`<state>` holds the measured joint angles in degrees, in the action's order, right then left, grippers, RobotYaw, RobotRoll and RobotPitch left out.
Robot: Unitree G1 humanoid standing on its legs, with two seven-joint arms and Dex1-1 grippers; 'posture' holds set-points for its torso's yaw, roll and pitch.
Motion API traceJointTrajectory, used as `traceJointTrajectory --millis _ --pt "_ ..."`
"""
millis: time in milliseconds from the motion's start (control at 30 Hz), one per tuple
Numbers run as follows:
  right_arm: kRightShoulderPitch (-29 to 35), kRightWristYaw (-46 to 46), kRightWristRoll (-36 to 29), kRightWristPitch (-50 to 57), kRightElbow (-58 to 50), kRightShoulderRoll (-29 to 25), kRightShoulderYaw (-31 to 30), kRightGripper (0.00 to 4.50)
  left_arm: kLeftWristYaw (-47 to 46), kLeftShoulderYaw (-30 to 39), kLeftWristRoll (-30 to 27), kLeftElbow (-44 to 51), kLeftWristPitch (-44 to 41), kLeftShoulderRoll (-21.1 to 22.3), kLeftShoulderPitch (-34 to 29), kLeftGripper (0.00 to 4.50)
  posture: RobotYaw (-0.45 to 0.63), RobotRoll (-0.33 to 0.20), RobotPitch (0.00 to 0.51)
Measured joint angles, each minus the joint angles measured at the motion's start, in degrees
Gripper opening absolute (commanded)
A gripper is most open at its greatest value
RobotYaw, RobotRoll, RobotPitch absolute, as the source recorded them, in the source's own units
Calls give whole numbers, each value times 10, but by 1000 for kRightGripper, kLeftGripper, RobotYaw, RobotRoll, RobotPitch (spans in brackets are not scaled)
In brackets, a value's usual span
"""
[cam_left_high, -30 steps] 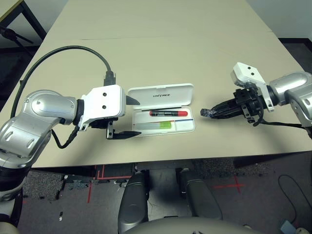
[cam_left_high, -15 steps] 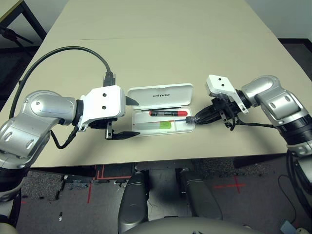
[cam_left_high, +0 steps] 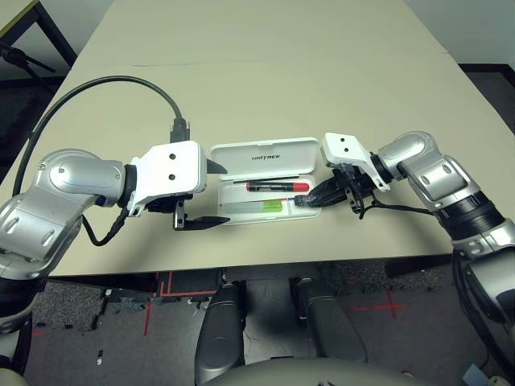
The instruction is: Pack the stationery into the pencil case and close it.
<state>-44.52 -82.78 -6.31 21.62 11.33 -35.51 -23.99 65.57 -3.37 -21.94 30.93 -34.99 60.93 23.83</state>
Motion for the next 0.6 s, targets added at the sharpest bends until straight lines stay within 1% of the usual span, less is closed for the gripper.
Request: traceJointTrajectory --millis 67,100,167,200,267,300,433,600 --pt "0 11 0 -14 2 7 4 1996 0 0 0 0 0 0 0 4500 11 0 161" --pt "0 16 -2 -20 3 11 8 2474 0 0 0 0 0 0 0 4500 11 0 161" --pt "-1 19 -10 -25 4 15 24 3241 0 0 0 0 0 0 -1 4500 10 0 160" --pt "-1 18 -17 -24 4 14 31 3518 0 0 0 0 0 0 -1 4500 8 0 159" --pt "-2 12 -30 -21 2 9 47 4290 0 0 0 0 0 0 -1 4500 8 0 158" --pt "-3 7 -36 -18 1 3 52 4480 0 0 0 0 0 0 -1 4500 7 0 157" --pt "-4 -12 -70 21 -12 -33 87 4480 0 0 1 -1 1 0 -2 4500 3 0 154" --pt "2 -38 -112 94 -42 -114 126 4480 0 2 2 -7 4 5 -7 4500 -8 0 152"
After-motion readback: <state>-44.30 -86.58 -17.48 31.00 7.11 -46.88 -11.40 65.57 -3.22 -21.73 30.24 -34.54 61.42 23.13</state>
